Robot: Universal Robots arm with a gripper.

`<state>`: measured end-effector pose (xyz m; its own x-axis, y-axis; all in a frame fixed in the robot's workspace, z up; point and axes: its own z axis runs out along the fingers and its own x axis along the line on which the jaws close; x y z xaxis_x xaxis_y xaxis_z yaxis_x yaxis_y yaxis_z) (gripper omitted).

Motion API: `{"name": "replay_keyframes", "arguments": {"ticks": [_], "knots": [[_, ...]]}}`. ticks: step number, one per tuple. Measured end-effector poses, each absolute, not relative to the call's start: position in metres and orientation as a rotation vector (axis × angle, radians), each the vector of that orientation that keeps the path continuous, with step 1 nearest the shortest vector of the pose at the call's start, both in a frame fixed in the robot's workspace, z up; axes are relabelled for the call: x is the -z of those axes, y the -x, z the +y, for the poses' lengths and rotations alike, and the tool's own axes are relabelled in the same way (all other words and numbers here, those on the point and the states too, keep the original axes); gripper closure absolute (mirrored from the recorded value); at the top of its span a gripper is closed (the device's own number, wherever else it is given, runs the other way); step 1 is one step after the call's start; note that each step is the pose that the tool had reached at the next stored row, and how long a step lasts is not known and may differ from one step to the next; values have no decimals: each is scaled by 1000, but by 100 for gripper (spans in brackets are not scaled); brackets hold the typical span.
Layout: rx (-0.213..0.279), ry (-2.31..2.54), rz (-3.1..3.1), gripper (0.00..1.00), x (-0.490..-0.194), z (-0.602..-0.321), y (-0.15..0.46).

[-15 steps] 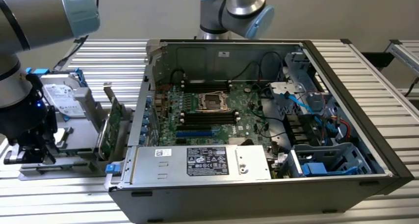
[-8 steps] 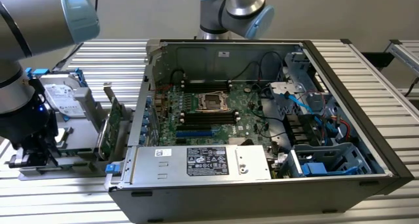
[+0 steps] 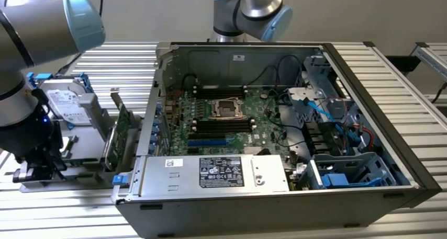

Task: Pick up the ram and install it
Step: 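Pick up the ram and move it above insertion slot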

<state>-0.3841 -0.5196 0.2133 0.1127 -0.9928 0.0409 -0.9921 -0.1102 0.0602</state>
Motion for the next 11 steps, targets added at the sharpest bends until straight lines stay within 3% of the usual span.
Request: {"name": "replay_keyframes", "arguments": {"ticks": [11], "knots": [[-10,-2297,-2054,70,-199,-520,387]]}}
